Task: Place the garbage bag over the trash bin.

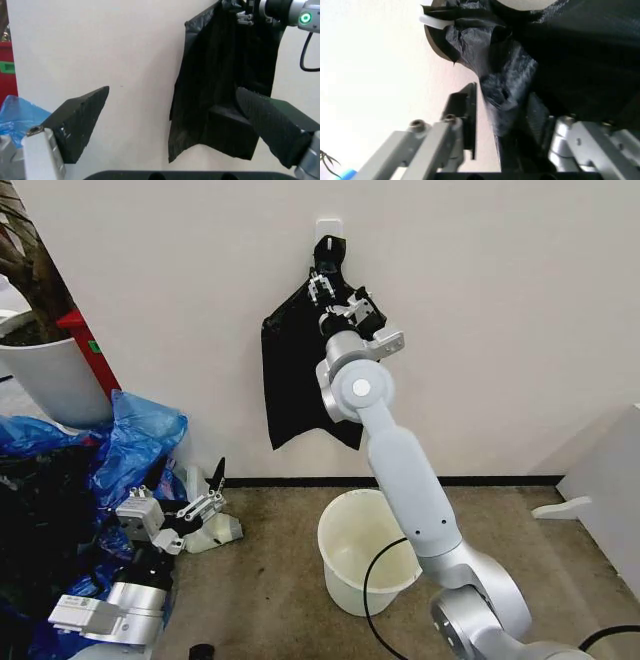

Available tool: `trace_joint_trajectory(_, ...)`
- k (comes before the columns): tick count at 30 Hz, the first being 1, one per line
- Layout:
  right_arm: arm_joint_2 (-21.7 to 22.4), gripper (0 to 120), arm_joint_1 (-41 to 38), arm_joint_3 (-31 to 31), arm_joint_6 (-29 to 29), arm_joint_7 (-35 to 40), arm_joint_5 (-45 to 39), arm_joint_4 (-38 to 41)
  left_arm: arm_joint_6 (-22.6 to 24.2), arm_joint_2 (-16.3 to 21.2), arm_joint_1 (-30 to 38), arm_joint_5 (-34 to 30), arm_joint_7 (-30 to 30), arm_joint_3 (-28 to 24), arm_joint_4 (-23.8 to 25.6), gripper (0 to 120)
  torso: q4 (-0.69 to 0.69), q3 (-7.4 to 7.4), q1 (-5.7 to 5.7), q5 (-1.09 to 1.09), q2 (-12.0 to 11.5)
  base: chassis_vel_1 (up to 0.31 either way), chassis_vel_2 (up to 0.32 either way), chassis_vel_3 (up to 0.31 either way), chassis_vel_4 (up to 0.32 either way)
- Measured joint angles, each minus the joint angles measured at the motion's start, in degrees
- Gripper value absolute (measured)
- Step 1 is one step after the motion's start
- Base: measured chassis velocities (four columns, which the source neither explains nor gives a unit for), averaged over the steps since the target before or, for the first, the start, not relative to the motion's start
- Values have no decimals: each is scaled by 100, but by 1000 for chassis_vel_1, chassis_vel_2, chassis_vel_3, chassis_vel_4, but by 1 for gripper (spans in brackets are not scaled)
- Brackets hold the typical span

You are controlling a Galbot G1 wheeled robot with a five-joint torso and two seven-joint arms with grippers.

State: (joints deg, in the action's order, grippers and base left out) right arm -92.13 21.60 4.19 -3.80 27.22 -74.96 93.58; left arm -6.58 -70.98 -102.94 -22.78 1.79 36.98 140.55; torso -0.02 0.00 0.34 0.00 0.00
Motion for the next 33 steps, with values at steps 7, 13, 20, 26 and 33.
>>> trace_joint_trajectory(7, -2, 1, 85, -7, -7, 0, -54, 79, 0, -4, -12, 0, -3, -1, 26, 100, 0, 0, 0, 0, 0, 0, 0, 0, 0)
trace_joint_trajectory(13, -2, 0, 283, -42, -7, -14, -68, 203, -1, 3, -18, 0, -7, -3, 33, 100, 0, 0, 0, 0, 0, 0, 0, 0, 0)
trace_joint_trajectory(20, 0, 0, 640, -136, -5, -25, -72, 403, -7, 3, -29, 5, -14, -7, 36, 100, 1, 0, 0, 0, 0, 0, 0, 0, 0)
trace_joint_trajectory(26, 204, 0, 1110, -274, -3, -34, -61, 666, -18, -1, -18, 9, -26, -15, 36, 100, -1, 0, 0, 0, 0, 0, 0, 0, 0)
trace_joint_trajectory(33, 534, 0, 1757, -383, -5, -118, 64, 986, -44, -49, -13, 23, -77, -25, 10, 100, 0, 0, 0, 0, 0, 0, 0, 0, 0)
